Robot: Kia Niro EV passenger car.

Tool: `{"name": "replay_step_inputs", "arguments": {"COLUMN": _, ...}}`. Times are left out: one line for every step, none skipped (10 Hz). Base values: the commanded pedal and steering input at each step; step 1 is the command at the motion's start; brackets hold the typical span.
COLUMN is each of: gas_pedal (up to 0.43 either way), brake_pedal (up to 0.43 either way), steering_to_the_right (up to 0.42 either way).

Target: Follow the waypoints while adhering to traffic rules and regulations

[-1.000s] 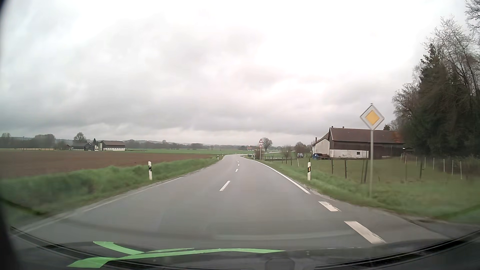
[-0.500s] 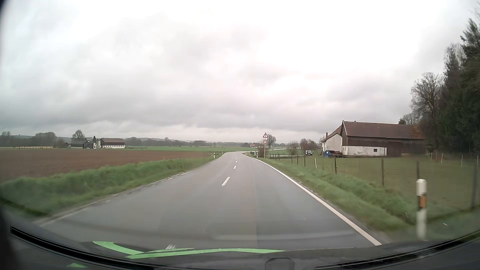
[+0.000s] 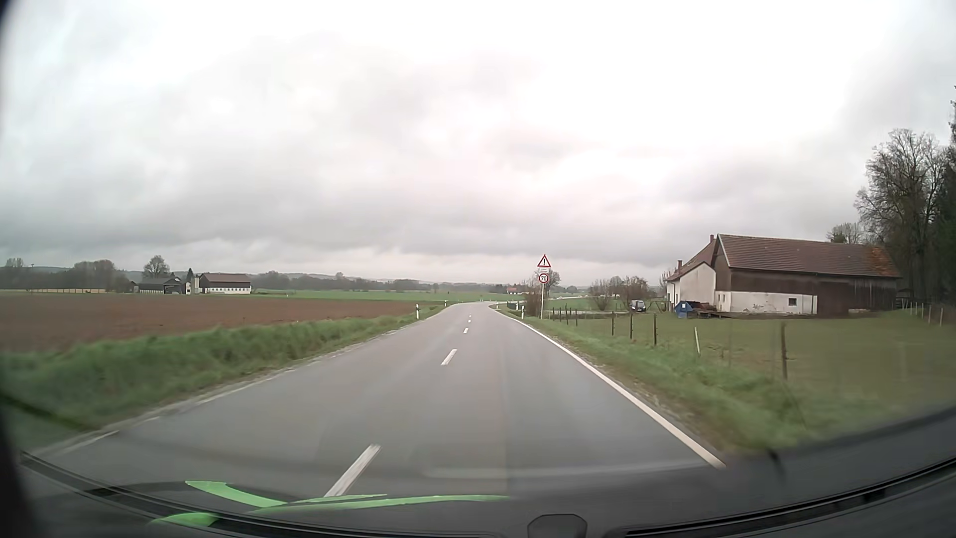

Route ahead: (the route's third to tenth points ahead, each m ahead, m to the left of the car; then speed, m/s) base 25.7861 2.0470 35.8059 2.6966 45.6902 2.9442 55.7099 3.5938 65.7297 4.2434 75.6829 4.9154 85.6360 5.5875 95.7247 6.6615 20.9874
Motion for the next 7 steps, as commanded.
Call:
{"name": "replay_step_inputs", "arguments": {"gas_pedal": 0.098, "brake_pedal": 0.0, "steering_to_the_right": -0.009}}
{"name": "replay_step_inputs", "arguments": {"gas_pedal": 0.098, "brake_pedal": 0.0, "steering_to_the_right": -0.009}}
{"name": "replay_step_inputs", "arguments": {"gas_pedal": 0.11, "brake_pedal": 0.0, "steering_to_the_right": -0.009}}
{"name": "replay_step_inputs", "arguments": {"gas_pedal": 0.11, "brake_pedal": 0.0, "steering_to_the_right": -0.009}}
{"name": "replay_step_inputs", "arguments": {"gas_pedal": 0.11, "brake_pedal": 0.0, "steering_to_the_right": -0.009}}
{"name": "replay_step_inputs", "arguments": {"gas_pedal": 0.11, "brake_pedal": 0.0, "steering_to_the_right": -0.009}}
{"name": "replay_step_inputs", "arguments": {"gas_pedal": 0.118, "brake_pedal": 0.0, "steering_to_the_right": -0.009}}
